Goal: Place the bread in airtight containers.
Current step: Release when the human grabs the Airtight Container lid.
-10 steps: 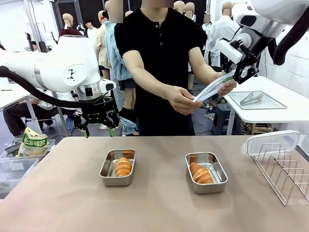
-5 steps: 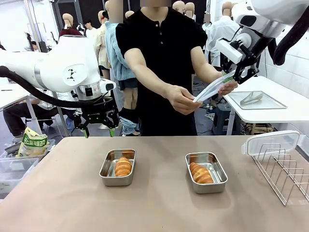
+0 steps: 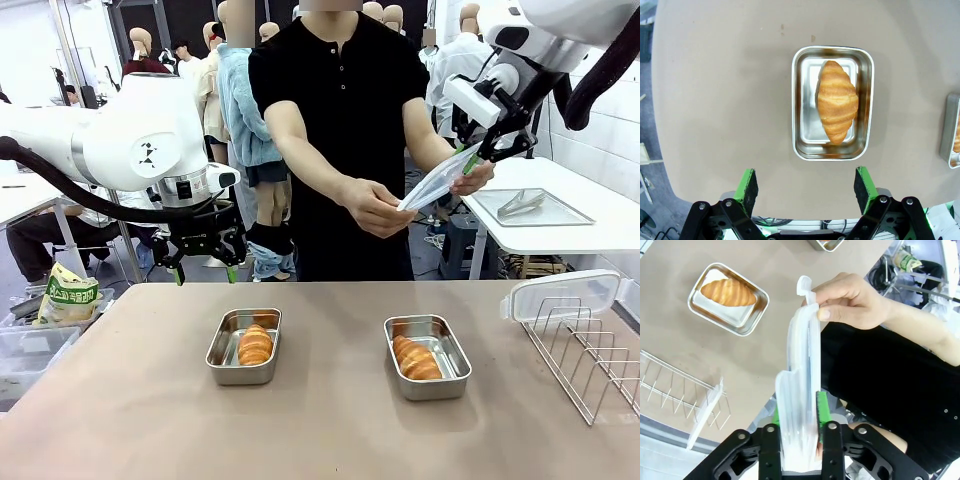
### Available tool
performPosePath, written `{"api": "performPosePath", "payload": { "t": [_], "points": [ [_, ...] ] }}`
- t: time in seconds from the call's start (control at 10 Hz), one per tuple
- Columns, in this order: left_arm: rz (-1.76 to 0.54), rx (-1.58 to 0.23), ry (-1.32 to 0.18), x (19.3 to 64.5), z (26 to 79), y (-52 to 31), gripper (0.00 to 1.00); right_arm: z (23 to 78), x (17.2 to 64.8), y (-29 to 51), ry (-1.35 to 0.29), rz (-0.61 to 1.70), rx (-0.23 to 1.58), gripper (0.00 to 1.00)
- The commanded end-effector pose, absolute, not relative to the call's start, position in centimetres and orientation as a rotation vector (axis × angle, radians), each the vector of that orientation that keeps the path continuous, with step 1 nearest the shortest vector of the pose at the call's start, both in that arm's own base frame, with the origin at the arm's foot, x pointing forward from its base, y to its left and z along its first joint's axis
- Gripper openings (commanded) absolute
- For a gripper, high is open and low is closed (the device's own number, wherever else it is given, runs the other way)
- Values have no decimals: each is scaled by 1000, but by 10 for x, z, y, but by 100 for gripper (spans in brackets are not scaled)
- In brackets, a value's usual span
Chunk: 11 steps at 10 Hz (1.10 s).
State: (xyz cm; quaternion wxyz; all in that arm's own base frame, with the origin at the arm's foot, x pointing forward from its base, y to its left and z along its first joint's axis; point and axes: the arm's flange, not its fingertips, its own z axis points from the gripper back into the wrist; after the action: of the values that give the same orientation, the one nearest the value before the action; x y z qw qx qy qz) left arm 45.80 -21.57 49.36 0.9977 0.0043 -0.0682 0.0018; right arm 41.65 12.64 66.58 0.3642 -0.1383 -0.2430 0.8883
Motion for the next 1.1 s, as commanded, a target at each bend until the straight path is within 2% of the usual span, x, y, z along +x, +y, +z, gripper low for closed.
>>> {"api": "performPosePath", "payload": {
  "t": [0.0,0.1,0.8,1.0],
  "points": [
    [5,9,-140,458,495,-214,100,666,414,126,-594,2259,-370,88],
    [5,9,-140,458,495,-214,100,667,414,125,-592,2253,-368,100],
    [5,9,-140,458,495,-214,100,666,414,123,-546,2233,-360,100],
    [5,9,-140,458,495,-214,100,667,417,119,-598,2244,-361,100]
  ]
}}
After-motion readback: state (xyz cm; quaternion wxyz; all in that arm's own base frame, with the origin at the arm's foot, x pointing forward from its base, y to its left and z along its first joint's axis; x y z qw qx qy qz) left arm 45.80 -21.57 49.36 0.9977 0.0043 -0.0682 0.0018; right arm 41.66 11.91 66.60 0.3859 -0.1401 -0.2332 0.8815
